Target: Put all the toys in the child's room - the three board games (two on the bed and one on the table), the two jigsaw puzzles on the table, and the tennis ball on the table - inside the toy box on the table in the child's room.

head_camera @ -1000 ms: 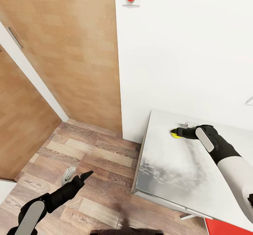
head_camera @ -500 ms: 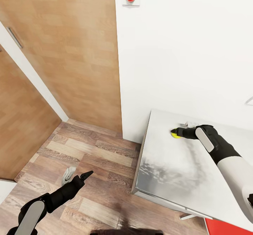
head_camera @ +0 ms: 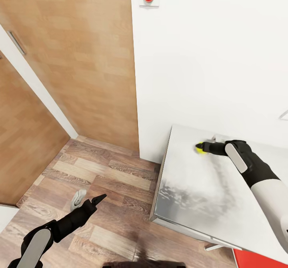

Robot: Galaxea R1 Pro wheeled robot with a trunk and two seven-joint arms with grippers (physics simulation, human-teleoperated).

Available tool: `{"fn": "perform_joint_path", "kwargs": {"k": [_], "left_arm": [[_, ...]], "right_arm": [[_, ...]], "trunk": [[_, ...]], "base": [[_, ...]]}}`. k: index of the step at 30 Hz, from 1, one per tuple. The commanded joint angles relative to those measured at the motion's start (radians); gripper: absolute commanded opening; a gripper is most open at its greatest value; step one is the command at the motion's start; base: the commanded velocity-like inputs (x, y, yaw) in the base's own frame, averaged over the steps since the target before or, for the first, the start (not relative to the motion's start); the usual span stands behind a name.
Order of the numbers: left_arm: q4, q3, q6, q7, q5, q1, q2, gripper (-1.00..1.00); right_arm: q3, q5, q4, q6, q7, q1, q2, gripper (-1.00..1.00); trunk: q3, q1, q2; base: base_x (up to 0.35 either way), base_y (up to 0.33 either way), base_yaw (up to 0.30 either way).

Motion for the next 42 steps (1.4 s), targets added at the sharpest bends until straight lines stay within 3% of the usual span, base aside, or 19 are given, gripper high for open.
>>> {"fn": "perform_joint_path", "kwargs": {"k": [1, 10, 13, 14, 17, 18, 20, 25, 28, 34, 37, 41, 42], "left_arm": [[-0.003, 0.001, 0.006, -0.001, 0.003, -0.001, 0.000, 1.00], [-0.011, -0.001, 0.012, -0.007, 0.005, -0.001, -0.001, 1.00], [-0.013, -0.002, 0.013, -0.008, 0.005, -0.001, -0.001, 1.00], [-0.013, -0.002, 0.013, -0.008, 0.005, -0.001, -0.001, 1.00], [-0.015, -0.002, 0.013, -0.009, 0.006, -0.001, -0.002, 1.00], [-0.015, -0.002, 0.013, -0.009, 0.006, -0.001, -0.002, 1.00], [-0.016, -0.003, 0.014, -0.010, 0.006, -0.001, -0.002, 1.00], [-0.018, -0.005, 0.015, -0.010, 0.006, -0.001, -0.002, 1.00], [-0.018, -0.026, 0.014, -0.009, 0.005, -0.001, -0.001, 1.00], [-0.022, -0.057, 0.013, -0.009, 0.005, -0.005, -0.001, 1.00], [-0.026, -0.065, 0.013, -0.007, 0.005, -0.022, -0.001, 1.00], [-0.027, -0.086, 0.014, -0.001, 0.011, -0.118, -0.007, 1.00], [-0.027, -0.086, 0.014, -0.001, 0.011, -0.118, -0.007, 1.00]], "right_arm": [[0.003, -0.007, -0.025, 0.003, -0.005, 0.006, -0.008, -1.00], [-0.003, -0.014, -0.278, 0.018, -0.002, 0.112, -0.075, -1.00], [-0.030, -0.019, -0.427, 0.064, -0.001, 0.172, -0.104, -1.00], [-0.030, -0.019, -0.427, 0.064, -0.001, 0.172, -0.104, -1.00], [-0.093, -0.022, -0.568, 0.133, -0.001, 0.234, -0.116, -1.00], [-0.093, -0.022, -0.568, 0.133, -0.001, 0.234, -0.116, -1.00], [-0.140, -0.023, -0.631, 0.172, -0.001, 0.274, -0.119, -1.00], [-0.190, -0.024, -0.684, 0.207, 0.000, 0.314, -0.120, -1.00], [-0.218, -0.025, -0.711, 0.226, 0.001, 0.334, -0.121, -1.00], [-0.235, -0.025, -0.729, 0.239, 0.002, 0.348, -0.122, -1.00], [-0.240, -0.026, -0.733, 0.242, 0.002, 0.351, -0.122, -1.00], [-0.247, -0.026, -0.738, 0.247, 0.009, 0.355, -0.128, -1.00], [-0.247, -0.026, -0.738, 0.247, 0.009, 0.355, -0.128, -1.00]], "trunk": [[-0.002, 0.001, -0.002], [-0.001, 0.001, -0.002], [0.002, 0.001, -0.002], [0.003, 0.001, -0.002], [0.006, 0.001, -0.002], [0.007, 0.001, -0.002], [0.010, 0.001, -0.002], [0.018, 0.001, -0.002], [0.022, 0.001, -0.002], [0.032, 0.001, -0.002], [0.037, 0.001, -0.002], [0.043, 0.001, -0.002], [0.045, 0.001, -0.002]], "base": [[0.000, 0.000, 0.000], [0.000, 0.000, 0.000], [0.000, 0.000, 0.000], [0.000, 0.000, 0.000], [0.000, 0.000, 0.000], [0.000, 0.000, 0.000], [0.000, 0.000, 0.000], [0.000, 0.000, 0.000], [0.000, 0.000, 0.000], [0.000, 0.000, 0.000], [0.000, 0.000, 0.000], [0.000, 0.000, 0.000], [0.000, 0.000, 0.000]]}}
